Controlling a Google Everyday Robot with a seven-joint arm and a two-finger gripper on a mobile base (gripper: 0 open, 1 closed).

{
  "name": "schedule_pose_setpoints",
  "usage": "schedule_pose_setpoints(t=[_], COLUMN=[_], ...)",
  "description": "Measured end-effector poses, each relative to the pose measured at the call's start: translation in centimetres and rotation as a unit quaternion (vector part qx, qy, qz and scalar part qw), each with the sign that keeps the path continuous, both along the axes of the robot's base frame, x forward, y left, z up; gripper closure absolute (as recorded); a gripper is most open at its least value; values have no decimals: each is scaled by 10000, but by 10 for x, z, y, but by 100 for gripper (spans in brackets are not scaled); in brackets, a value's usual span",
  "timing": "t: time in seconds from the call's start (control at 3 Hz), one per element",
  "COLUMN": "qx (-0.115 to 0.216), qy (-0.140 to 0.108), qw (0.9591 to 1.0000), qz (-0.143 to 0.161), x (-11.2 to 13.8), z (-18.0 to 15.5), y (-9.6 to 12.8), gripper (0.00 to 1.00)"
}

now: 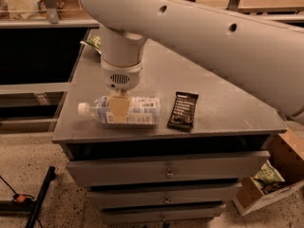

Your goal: Pick blue plastic bottle

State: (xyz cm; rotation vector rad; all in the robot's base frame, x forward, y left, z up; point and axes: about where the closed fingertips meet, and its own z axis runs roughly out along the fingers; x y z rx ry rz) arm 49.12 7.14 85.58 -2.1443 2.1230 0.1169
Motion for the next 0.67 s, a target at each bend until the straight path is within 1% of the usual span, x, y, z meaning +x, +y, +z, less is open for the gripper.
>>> schedule_pose_setpoints(t=[0.33, 0.67], qx=[166, 206], qy=[-301, -339], qw=[9994, 9992], qz=[-45, -51], x=[13, 15], z=[33, 37], y=[-6, -5], gripper=[100, 100])
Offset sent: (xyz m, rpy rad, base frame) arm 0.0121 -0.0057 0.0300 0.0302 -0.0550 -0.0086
